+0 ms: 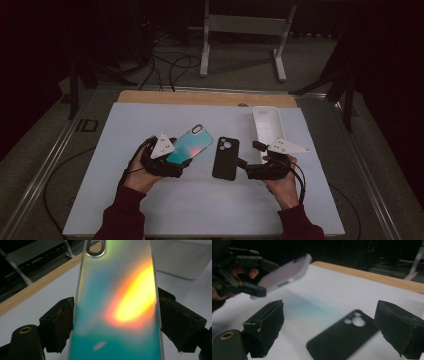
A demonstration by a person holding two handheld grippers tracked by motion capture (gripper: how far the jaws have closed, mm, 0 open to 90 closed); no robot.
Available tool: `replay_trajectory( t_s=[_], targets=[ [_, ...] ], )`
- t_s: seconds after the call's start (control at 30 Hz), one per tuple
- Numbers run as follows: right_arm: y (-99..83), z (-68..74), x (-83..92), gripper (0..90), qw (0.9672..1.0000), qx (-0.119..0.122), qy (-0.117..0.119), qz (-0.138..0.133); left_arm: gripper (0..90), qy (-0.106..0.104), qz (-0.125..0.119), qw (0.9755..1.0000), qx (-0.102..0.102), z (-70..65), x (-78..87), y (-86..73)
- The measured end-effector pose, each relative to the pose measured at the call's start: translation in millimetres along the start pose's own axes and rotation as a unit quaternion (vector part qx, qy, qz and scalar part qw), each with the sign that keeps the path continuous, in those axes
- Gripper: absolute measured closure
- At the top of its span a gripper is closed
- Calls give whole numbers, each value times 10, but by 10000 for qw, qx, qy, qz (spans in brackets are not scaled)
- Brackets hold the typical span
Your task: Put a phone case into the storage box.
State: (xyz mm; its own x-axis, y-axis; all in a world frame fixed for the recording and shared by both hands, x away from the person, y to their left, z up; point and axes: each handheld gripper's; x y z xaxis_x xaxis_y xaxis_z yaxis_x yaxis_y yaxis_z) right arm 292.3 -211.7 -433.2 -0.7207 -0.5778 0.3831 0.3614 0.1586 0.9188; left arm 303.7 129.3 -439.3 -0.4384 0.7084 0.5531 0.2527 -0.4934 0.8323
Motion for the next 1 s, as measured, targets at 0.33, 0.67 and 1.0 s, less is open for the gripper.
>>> replay_trajectory(
  t_s=[0.33, 0.67, 1.0],
  targets=[
    [110, 177, -280, 90, 9982, -270, 531, 16, 168, -156, -144, 9996, -184, -134, -113, 105],
    [160, 307, -463, 149, 9948, -529, 839, 252, 168, -274, -288, 9987, -306, -248, -207, 159],
    [189, 377, -544, 549, 9906, -970, 764, 584, 168, -298, -365, 9984, -312, -321, -290, 178]
  ],
)
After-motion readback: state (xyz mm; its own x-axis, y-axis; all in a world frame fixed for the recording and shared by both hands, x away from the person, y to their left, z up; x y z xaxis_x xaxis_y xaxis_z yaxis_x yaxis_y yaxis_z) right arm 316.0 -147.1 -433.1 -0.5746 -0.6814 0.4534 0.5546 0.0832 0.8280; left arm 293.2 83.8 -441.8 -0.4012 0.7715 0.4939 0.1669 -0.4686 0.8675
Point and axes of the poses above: each handheld gripper's, and its own axes: x roughly backward along the jaws, y roughly out of its top, z roughly to its left, and after that the axes turned 10 degrees about -y, right-handed
